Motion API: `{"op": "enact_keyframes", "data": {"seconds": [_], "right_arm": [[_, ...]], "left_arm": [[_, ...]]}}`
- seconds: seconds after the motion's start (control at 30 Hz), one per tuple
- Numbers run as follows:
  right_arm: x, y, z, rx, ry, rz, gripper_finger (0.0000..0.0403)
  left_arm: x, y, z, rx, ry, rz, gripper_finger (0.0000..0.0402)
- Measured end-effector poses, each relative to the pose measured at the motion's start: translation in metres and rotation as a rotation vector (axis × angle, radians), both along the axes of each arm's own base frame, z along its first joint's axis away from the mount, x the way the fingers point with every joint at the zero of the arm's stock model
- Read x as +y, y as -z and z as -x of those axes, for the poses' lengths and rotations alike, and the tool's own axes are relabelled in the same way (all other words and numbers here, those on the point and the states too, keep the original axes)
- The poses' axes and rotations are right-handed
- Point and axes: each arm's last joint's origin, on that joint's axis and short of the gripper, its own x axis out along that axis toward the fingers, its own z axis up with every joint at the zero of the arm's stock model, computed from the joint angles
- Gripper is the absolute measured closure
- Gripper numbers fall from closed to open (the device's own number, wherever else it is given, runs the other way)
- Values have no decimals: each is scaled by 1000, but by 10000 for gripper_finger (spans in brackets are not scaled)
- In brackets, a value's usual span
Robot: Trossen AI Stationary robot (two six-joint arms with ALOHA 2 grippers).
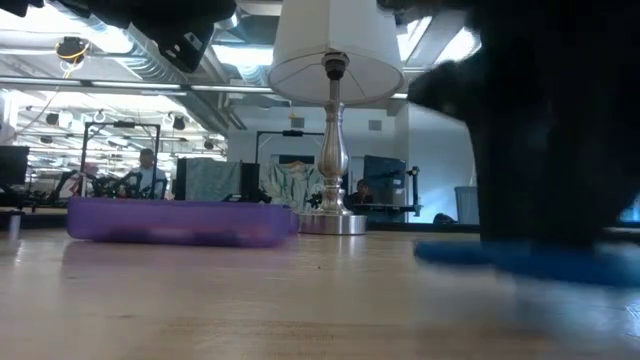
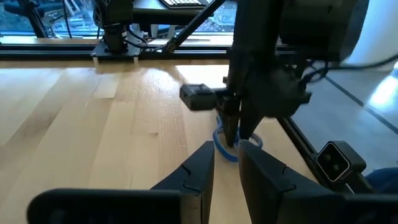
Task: Pick & place school supplies into a supply box
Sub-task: Put the blue scissors into the purple supply box
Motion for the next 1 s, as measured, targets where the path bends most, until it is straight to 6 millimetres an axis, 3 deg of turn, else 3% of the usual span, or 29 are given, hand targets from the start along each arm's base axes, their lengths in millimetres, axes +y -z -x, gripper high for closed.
{"op": "enact_keyframes", "data": {"seconds": [0.17,0.33,0.53,0.67,0.8,1.0], "right_arm": [[-5,-30,6,-45,30,-8,307],[-17,-75,22,-151,67,92,307],[-33,-135,54,-374,159,204,307],[-36,-164,76,-548,201,233,306],[-36,-174,84,-696,209,190,306],[-28,-151,67,-862,52,18,306]], "left_arm": [[0,0,0,2,10,2,338],[0,0,0,1,9,2,334],[0,0,0,-1,9,2,338],[0,0,0,-3,9,3,337],[0,-1,0,-6,8,6,331],[-3,-5,0,-28,87,69,303]]}}
